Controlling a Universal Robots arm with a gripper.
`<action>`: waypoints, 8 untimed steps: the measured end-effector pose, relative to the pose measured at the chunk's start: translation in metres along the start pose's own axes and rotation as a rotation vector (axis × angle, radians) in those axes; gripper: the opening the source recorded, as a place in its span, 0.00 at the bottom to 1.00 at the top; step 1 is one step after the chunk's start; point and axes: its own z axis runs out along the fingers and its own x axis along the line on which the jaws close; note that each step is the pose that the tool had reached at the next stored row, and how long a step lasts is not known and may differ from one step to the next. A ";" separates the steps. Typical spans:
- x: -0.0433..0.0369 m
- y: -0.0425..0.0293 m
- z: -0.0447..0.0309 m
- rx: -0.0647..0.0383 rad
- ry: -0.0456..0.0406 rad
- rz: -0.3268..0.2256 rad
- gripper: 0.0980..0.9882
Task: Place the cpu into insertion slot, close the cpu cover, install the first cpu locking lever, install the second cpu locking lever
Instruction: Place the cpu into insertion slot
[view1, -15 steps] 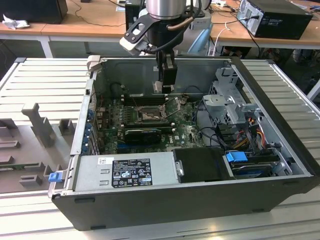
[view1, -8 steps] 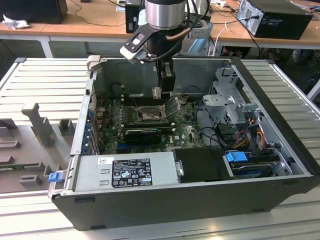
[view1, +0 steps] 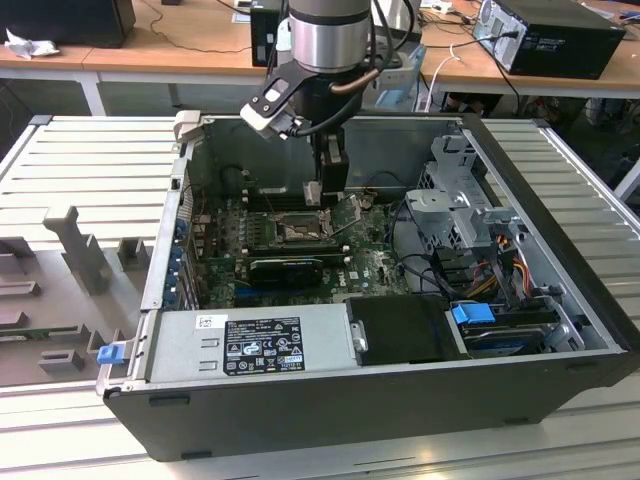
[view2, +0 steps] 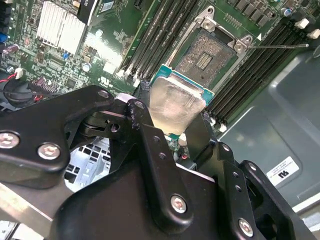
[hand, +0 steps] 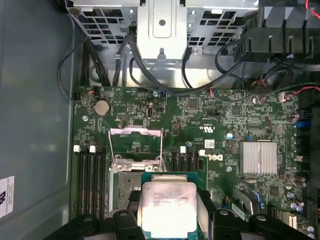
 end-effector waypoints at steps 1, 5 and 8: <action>0.0000 -0.0001 0.0016 0.001 0.0000 0.000 0.48; 0.0002 -0.0006 0.0080 0.003 0.0000 0.000 0.48; 0.0024 -0.0014 0.0136 0.007 -0.0002 0.000 0.48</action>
